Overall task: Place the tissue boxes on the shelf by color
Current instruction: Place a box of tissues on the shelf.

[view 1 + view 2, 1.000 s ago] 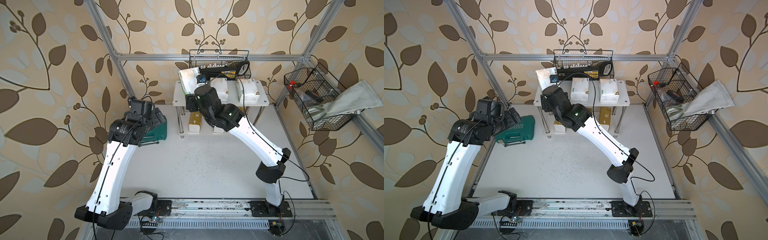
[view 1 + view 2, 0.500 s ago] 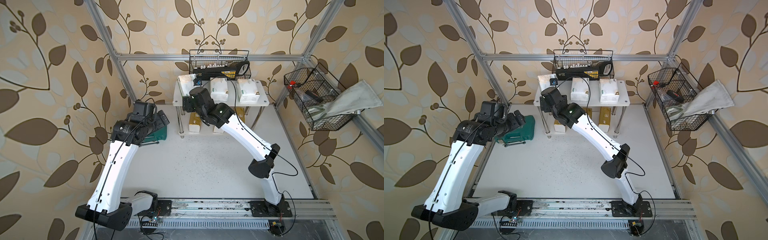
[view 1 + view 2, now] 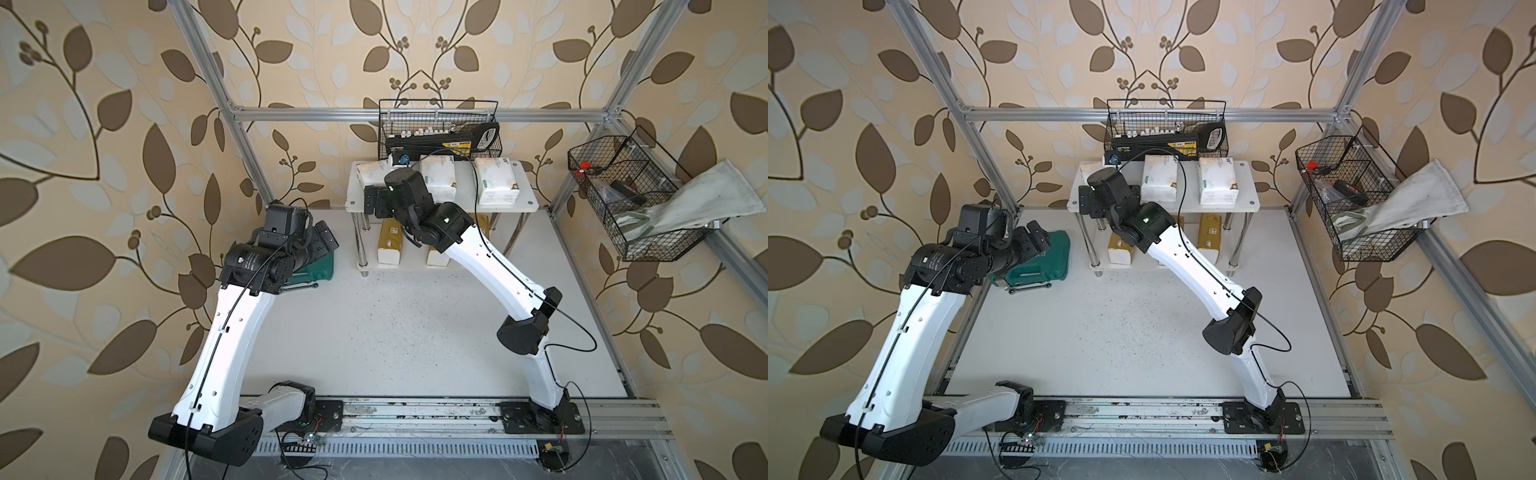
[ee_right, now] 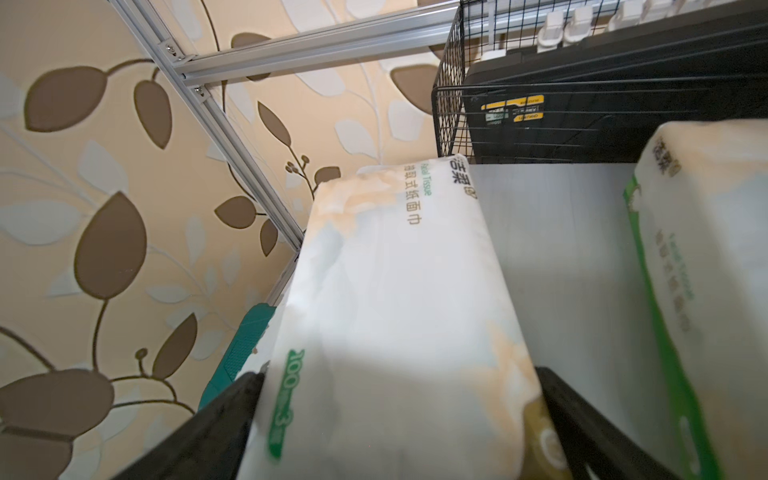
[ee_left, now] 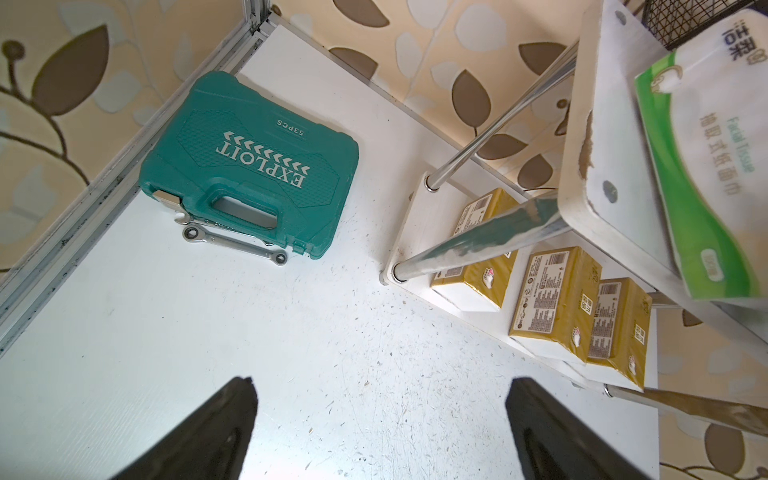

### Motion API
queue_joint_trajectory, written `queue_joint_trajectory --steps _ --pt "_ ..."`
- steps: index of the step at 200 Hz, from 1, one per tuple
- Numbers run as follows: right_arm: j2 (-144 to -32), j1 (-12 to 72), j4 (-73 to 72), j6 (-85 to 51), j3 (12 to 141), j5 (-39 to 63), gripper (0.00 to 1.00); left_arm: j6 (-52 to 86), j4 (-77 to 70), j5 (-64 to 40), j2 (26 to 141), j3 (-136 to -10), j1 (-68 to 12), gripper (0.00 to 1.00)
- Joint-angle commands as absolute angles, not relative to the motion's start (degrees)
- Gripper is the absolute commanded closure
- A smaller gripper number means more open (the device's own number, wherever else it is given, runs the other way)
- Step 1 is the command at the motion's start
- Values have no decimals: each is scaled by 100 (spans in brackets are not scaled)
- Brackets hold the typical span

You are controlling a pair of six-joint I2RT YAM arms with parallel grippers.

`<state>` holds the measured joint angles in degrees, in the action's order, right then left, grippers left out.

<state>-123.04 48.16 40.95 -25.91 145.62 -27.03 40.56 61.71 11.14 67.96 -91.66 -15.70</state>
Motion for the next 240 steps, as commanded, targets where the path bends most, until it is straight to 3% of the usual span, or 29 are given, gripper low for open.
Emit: queue_joint_trajectory --steps 1,137,240 --pt "-12144 4885 4003 -2607 14662 -2499 1 4096 6012 924 6685 -9168 -1534 1" --pt "-11532 5027 3832 -2320 14355 -2465 1 4060 5307 -233 6917 -9061 -1538 1" --pt "-9046 5019 3671 -2478 11899 -2229 1 4447 4627 -459 7389 -9238 -2021 1"
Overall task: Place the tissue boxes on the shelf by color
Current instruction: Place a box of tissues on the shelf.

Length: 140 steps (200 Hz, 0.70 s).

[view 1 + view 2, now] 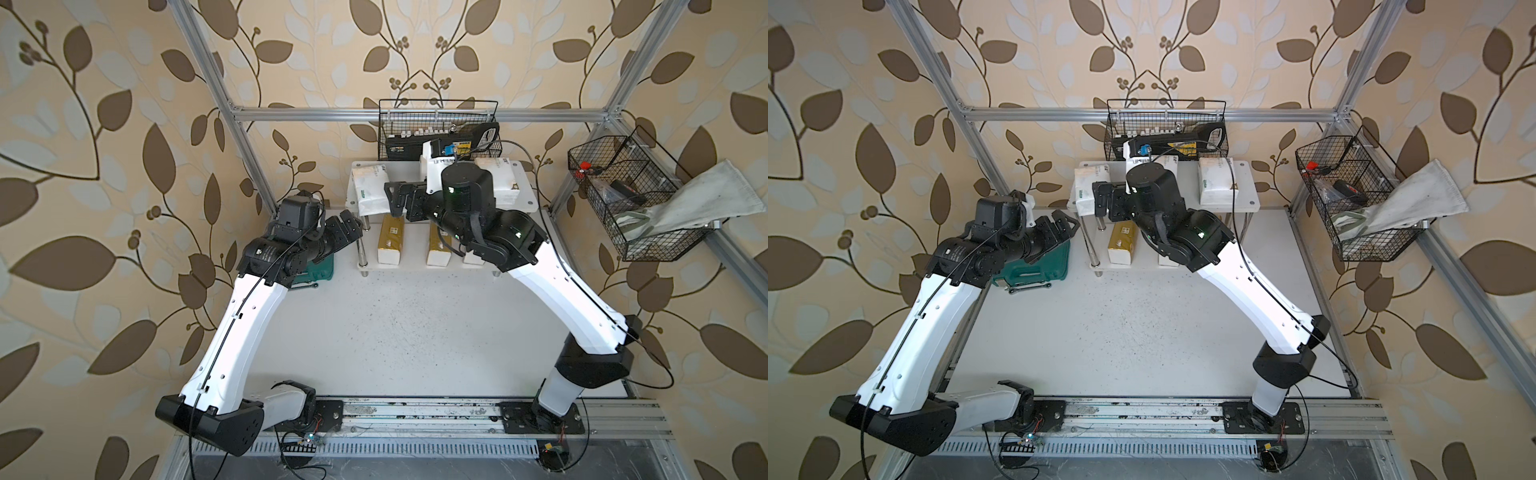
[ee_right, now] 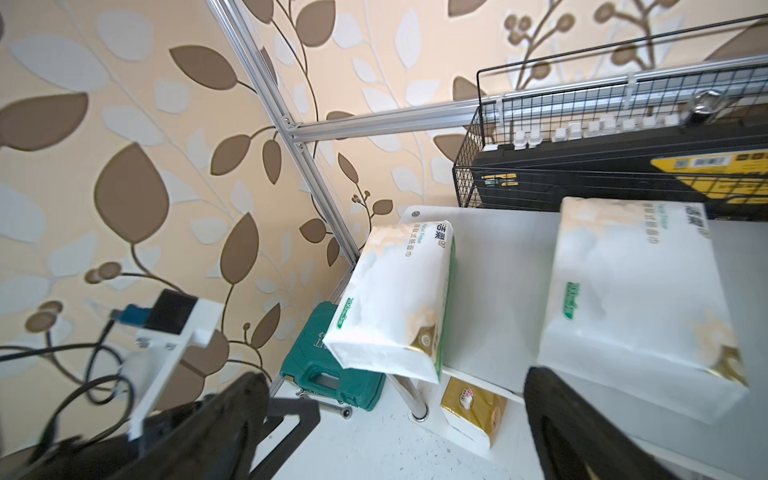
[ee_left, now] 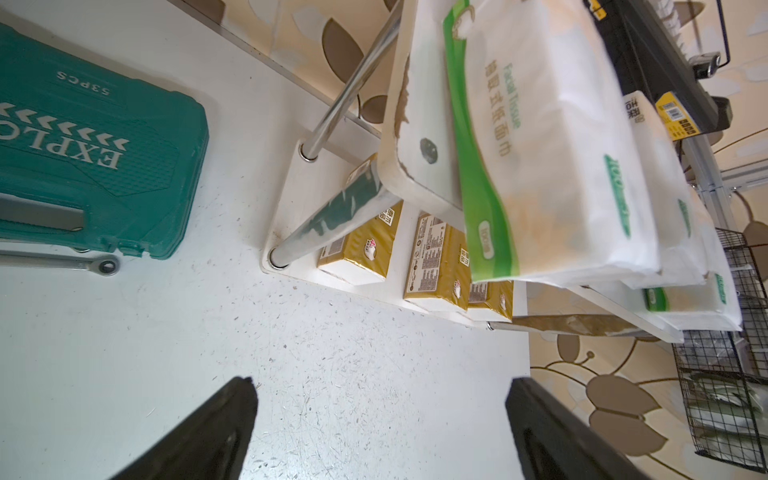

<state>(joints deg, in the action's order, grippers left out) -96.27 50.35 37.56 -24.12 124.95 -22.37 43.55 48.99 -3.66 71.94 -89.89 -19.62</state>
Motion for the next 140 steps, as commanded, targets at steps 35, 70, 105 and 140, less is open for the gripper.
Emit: queue_joint_trajectory --steps 35,70,105,140 --pt "-7976 4979 3656 -2605 10638 -2401 1 4349 4648 -346 7725 -9592 -2021 1" --pt "-7146 4876 3834 -2724 9724 -2546 1 4093 4839 -88 8085 -10121 -2021 1" --pt "-6565 4810 4114 -2804 9149 -2710 1 3859 4996 90 8437 -10497 -1980 1" --pt "-6119 4729 4381 -2859 8700 -2856 1 3788 5001 68 8571 -10600 -1907 1"
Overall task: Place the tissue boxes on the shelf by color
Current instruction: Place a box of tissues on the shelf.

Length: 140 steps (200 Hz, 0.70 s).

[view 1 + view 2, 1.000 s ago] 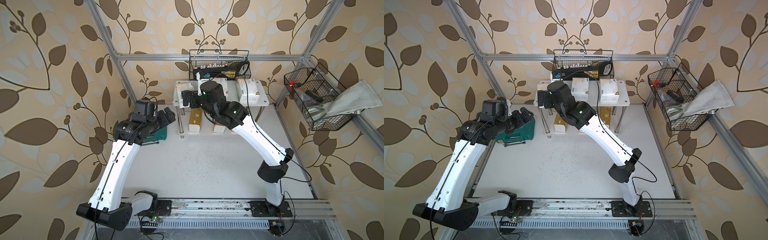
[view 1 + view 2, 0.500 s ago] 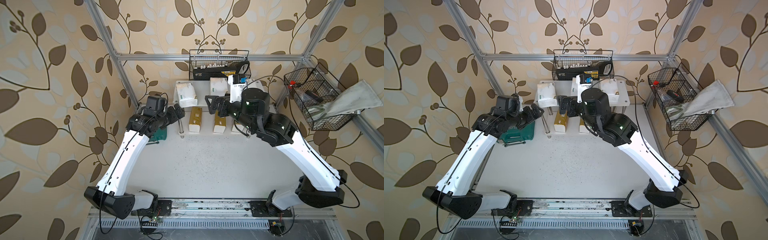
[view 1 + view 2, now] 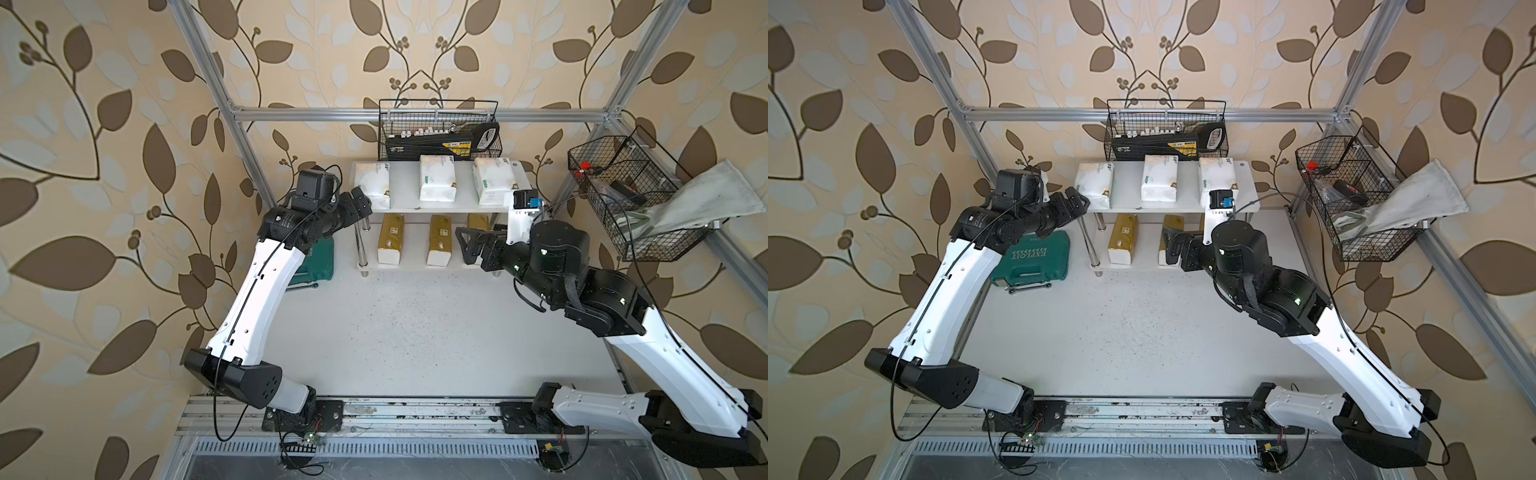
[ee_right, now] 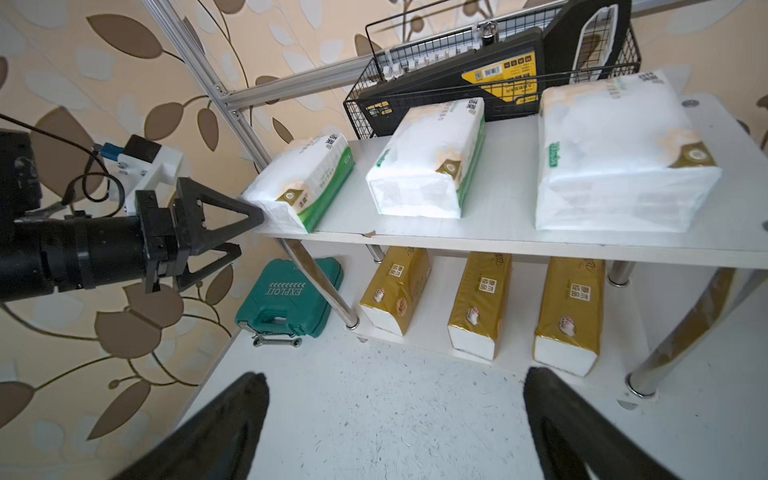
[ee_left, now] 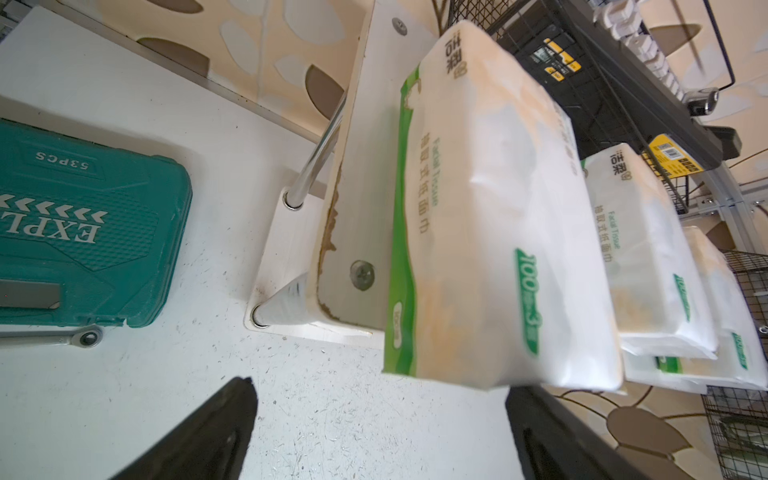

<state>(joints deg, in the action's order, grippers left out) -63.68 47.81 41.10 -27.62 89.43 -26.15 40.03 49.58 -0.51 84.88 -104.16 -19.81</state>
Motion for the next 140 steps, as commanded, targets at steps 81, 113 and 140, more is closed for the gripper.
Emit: queue_joint_trajectory --steps 81,113,140 --pt "-5204 4548 5231 -3085 7963 -3308 1 3727 4948 19 8811 -10764 -1872 1" --pt "-4817 4529 5620 -3392 7507 -3358 1 3734 4896 -24 8902 -10793 -1872 1" --pt "-4535 4528 5914 -3676 7119 -3354 1 3718 4878 -9 8939 -10793 -1863 1"
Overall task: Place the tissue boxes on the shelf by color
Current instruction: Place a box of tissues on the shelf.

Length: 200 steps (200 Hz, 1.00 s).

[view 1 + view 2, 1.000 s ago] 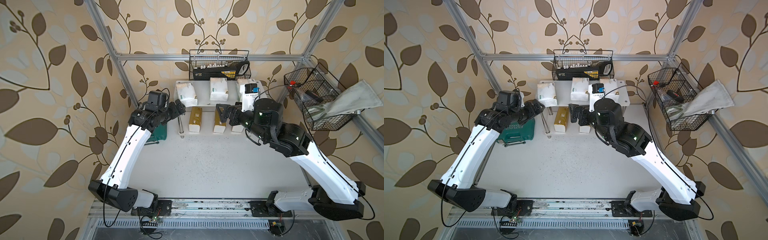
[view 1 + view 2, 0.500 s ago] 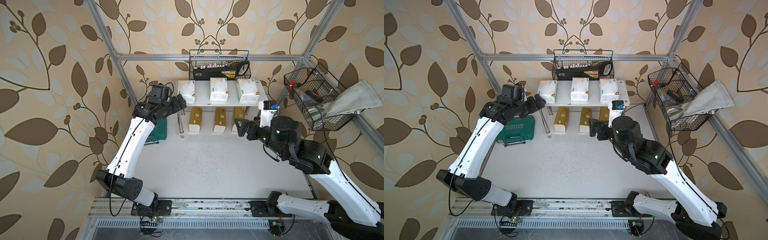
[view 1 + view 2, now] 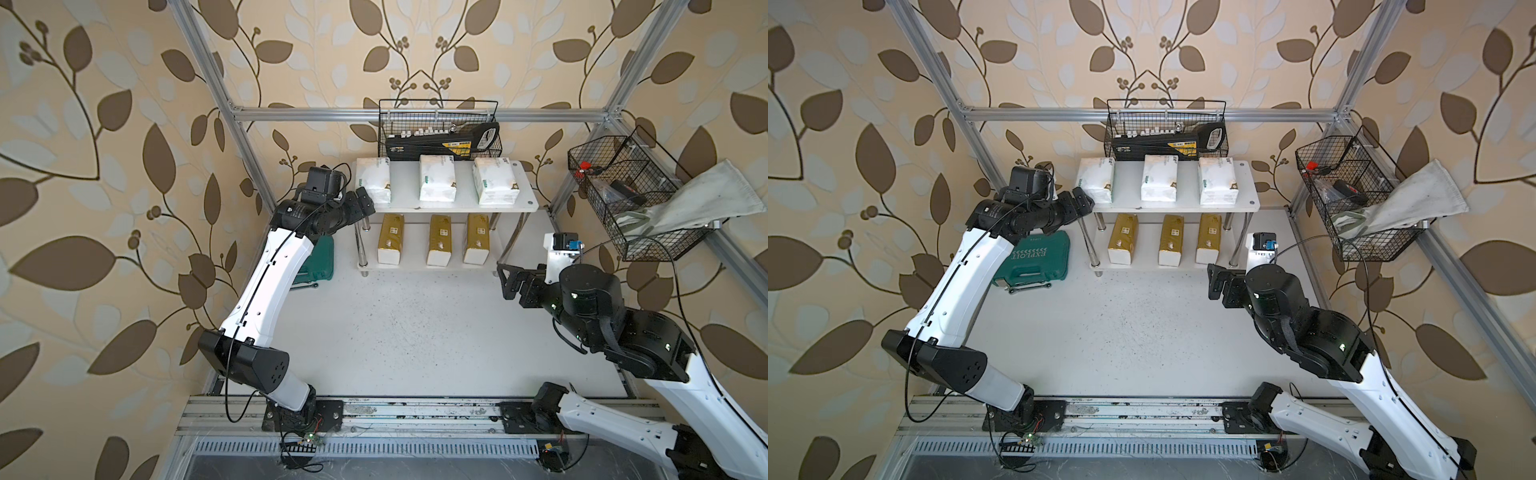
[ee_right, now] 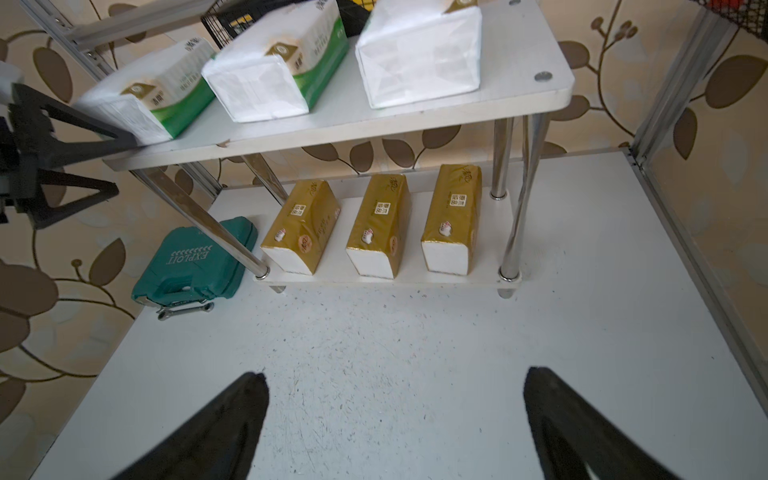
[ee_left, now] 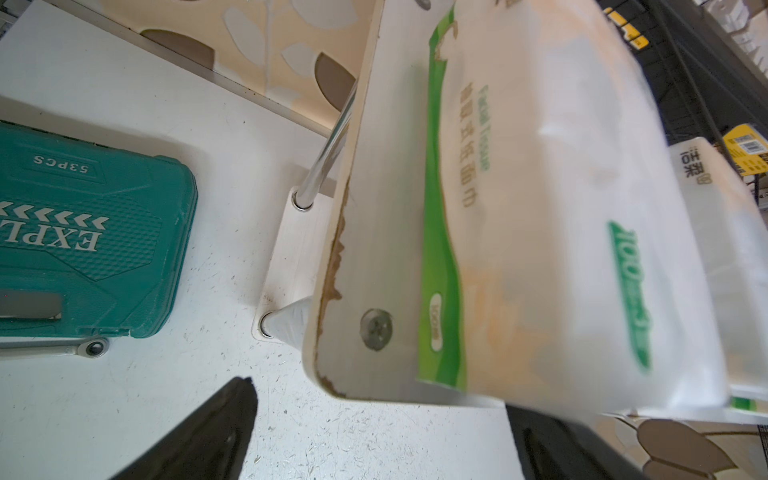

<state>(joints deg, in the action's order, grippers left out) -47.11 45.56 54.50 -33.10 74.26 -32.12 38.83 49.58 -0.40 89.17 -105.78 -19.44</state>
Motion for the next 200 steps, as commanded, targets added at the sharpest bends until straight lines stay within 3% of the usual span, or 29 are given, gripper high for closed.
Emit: queue_joint_trajectory --steps 1,137,200 --pt "-4526 4531 5919 -3688 7111 -3351 1 3718 4878 -9 8939 -10793 -1863 1" --pt "-4449 4528 6067 -3955 6663 -3155 1 3638 4869 -205 8916 -10847 -1775 1" --pt "-4758 4361 6009 -3327 7015 -3528 1 3415 5255 33 7405 -10199 -1775 1"
